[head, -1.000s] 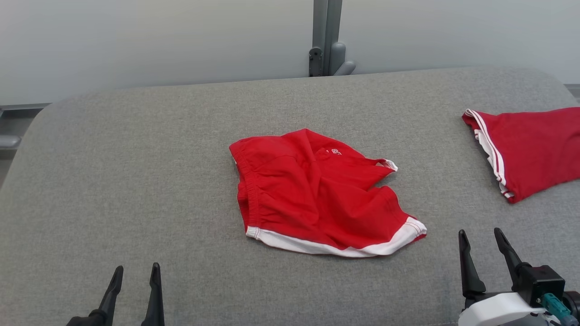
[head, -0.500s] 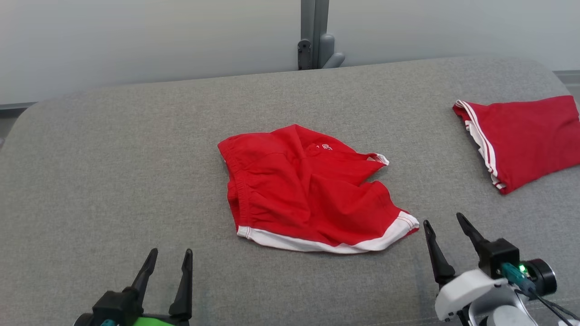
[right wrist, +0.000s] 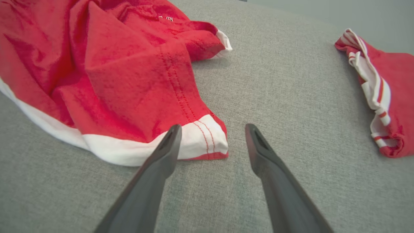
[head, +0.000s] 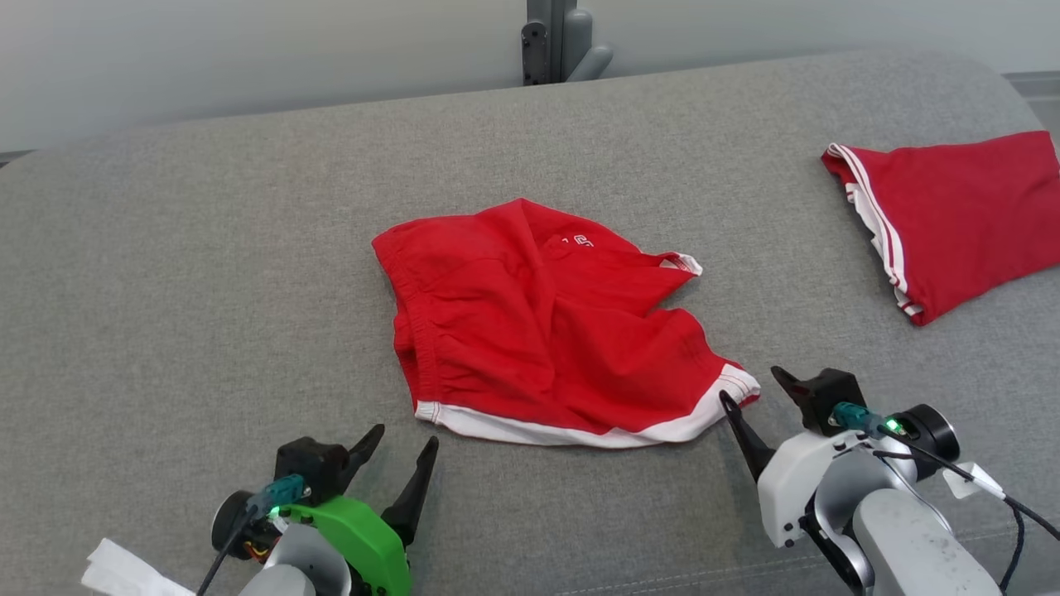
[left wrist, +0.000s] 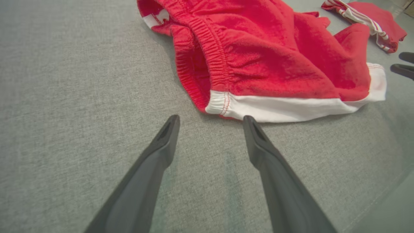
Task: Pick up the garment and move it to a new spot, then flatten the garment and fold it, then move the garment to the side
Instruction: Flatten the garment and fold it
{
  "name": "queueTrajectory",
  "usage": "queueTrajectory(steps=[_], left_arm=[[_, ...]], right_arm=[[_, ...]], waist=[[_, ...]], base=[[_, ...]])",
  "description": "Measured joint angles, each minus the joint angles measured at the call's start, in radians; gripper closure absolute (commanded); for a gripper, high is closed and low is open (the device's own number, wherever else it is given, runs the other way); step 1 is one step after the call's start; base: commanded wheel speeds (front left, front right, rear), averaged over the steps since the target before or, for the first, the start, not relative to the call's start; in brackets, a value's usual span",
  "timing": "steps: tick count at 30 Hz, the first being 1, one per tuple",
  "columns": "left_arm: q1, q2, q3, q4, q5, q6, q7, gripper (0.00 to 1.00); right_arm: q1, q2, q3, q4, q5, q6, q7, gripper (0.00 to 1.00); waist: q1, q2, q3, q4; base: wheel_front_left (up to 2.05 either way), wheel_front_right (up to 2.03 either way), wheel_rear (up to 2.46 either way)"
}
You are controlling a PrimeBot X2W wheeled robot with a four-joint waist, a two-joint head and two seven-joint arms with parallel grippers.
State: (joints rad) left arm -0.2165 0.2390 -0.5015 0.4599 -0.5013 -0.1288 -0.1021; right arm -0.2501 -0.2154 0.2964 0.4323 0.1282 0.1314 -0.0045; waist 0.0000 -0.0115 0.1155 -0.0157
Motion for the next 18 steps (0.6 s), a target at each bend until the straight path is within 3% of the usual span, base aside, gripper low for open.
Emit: queueTrajectory(steps=[11, 15, 18], left_arm=[[-0.137, 0.047, -0.179, 0.082, -0.128, 0.000, -0.035, 0.00], [-0.171, 0.054, -0.225, 0.118, -0.170, 0.000, -0.063, 0.00], [-0.188, 0.057, -0.255, 0.142, -0.193, 0.000, -0.078, 0.00]], right_arm=[[-0.099, 0.010, 0.071, 0.114, 0.041, 0.000, 0.004, 0.00], [-0.111, 0.013, 0.088, 0.137, 0.049, 0.000, -0.013, 0.26], [-0.117, 0.012, 0.103, 0.149, 0.055, 0.000, -0.024, 0.34]], waist=[[0.0000, 0.0000, 0.076, 0.005], [0.0000, 0.0000, 0.093, 0.011], [0.0000, 0.0000, 0.095, 0.009]], base=[[0.00, 0.00, 0.00], [0.00, 0.00, 0.00], [0.00, 0.00, 0.00]])
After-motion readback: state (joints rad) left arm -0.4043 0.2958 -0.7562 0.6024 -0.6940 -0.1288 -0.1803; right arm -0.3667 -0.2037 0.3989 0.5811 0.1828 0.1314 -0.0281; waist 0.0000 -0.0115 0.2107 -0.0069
